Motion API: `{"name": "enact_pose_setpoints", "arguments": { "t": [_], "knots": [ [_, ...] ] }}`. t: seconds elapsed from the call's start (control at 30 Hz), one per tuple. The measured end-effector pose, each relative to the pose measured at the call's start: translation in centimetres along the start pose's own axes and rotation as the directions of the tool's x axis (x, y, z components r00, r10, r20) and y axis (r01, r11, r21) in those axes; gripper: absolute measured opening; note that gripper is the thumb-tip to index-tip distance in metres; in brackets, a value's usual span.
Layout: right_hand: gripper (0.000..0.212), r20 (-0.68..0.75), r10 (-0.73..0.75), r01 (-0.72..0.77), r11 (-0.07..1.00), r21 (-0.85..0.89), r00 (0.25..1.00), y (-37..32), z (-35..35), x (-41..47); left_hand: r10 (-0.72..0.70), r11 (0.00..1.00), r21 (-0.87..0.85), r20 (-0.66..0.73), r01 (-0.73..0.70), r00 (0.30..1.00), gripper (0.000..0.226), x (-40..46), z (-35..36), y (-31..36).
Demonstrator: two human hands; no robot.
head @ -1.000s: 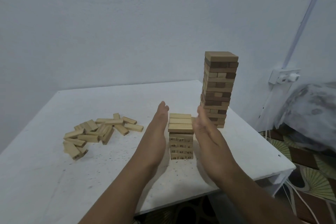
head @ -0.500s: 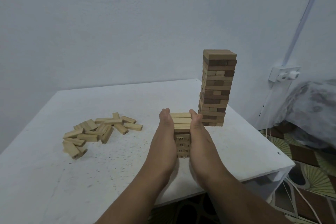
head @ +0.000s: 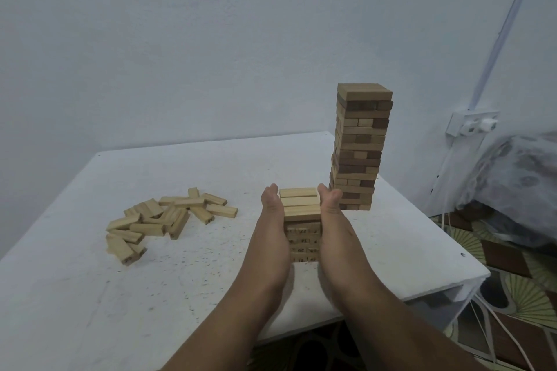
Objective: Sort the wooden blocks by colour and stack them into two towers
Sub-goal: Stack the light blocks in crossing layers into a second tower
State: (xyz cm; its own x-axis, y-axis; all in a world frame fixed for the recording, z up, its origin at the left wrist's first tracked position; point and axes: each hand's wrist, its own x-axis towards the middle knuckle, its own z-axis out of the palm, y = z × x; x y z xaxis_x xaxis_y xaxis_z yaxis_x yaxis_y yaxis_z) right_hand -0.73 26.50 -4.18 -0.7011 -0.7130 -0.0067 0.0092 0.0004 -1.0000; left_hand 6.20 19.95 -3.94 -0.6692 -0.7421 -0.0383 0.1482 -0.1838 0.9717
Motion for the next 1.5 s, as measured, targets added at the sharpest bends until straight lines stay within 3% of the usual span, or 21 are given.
{"name": "enact_pose_setpoints", "arguments": {
  "t": [0.13, 0.3, 0.47, 0.8, 0.97, 1.03, 1.1, 1.3, 1.5],
  "knots": [
    [0.08, 0.003, 0.026, -0.026, 1.0, 0.011, 1.0, 0.3, 0.2, 0.1, -0.019, 0.999, 0.04, 0.056, 0.017, 0.998, 0.057, 0.4, 0.1, -0.2],
    [0.078, 0.0, 0.041, -0.041, 0.999, 0.028, 0.999, 0.3, 0.1, 0.1, -0.039, 0.998, 0.054, 0.044, 0.036, 0.998, 0.056, 0.6, 0.3, -0.9],
    [0.075, -0.004, 0.041, -0.041, 0.999, 0.013, 0.999, 0.5, 0.2, 0.1, -0.001, 0.999, 0.034, 0.121, -0.003, 0.993, 0.06, -0.1, -0.3, 0.0],
    [0.068, -0.008, 0.033, -0.033, 0.999, 0.01, 0.999, 0.3, 0.4, -0.3, -0.029, 0.997, 0.075, 0.076, 0.023, 0.997, 0.054, -0.3, 0.0, -0.2],
    [0.093, -0.041, -0.001, 0.001, 1.0, 0.002, 0.999, 0.2, 0.3, -0.3, 0.013, 0.986, 0.166, 0.026, -0.017, 1.0, 0.044, -0.8, -0.2, 0.8],
    [0.102, -0.051, -0.026, 0.025, 0.999, -0.033, 0.998, 0.2, 0.2, -0.3, 0.063, 0.97, 0.234, 0.023, -0.066, 0.998, 0.055, -1.2, -0.1, 1.4],
    [0.098, -0.06, -0.055, 0.051, 0.996, -0.074, 0.997, 0.1, 0.2, -0.5, 0.102, 0.943, 0.315, 0.039, -0.109, 0.994, 0.066, -1.6, 0.0, 1.4],
    [0.075, -0.053, -0.087, 0.077, 0.983, -0.169, 0.995, -0.5, 0.3, -1.0, 0.138, 0.911, 0.389, 0.016, -0.133, 0.99, 0.054, -1.7, 0.0, 1.4],
    [0.079, -0.054, -0.09, 0.078, 0.979, -0.189, 0.995, -0.1, 0.1, -0.4, 0.153, 0.905, 0.398, 0.027, -0.151, 0.988, 0.054, -1.3, -0.2, 1.6]
  ]
}}
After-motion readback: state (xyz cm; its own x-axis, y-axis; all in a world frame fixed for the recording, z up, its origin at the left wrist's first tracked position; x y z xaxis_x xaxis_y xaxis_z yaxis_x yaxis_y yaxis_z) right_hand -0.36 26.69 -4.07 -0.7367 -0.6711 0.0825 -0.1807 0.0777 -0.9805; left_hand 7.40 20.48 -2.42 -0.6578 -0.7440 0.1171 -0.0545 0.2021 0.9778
